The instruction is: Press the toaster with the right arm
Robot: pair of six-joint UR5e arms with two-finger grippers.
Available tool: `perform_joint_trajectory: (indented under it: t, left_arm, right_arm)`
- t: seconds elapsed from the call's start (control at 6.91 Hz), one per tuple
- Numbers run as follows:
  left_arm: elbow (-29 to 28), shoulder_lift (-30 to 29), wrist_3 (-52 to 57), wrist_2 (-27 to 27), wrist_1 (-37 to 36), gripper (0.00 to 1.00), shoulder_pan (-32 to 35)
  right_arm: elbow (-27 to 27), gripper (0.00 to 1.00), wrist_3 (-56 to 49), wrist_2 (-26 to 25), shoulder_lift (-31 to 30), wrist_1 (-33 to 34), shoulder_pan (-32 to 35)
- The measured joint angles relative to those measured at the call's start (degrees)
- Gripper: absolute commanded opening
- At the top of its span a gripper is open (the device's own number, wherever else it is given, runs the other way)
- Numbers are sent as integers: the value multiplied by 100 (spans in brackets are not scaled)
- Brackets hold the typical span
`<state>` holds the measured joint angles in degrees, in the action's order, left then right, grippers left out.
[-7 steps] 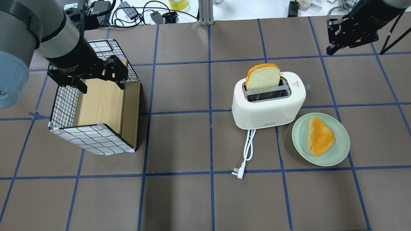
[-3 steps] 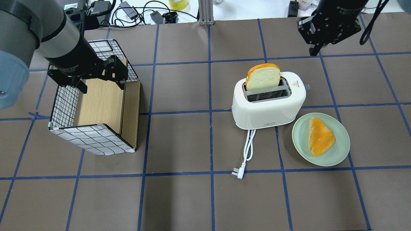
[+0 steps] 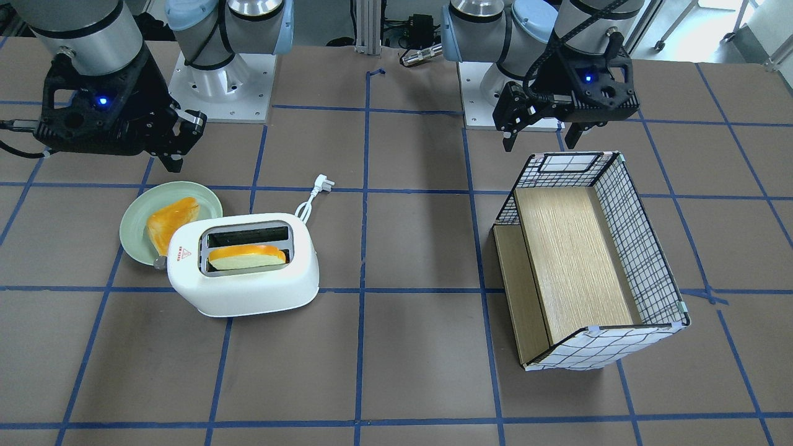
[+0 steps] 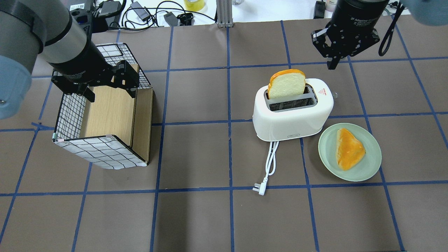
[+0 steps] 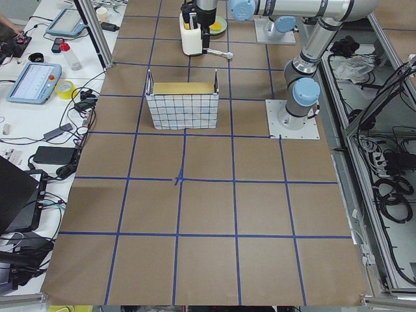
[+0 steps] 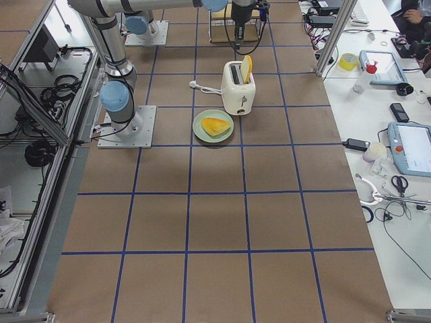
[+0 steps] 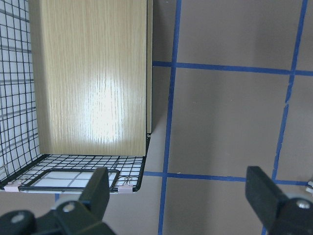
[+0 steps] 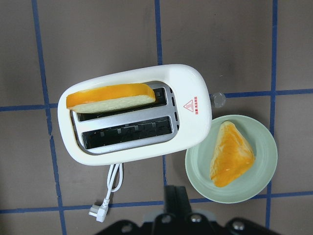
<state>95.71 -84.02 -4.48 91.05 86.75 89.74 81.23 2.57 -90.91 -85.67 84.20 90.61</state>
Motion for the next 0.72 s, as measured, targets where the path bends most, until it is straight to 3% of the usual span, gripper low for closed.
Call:
perform_joint_trajectory:
  t: [0.72]
  left_arm:
    - [0, 0, 0, 0, -1, 100, 0]
  right_arm:
    - [7, 100, -73, -14, 1, 70, 5]
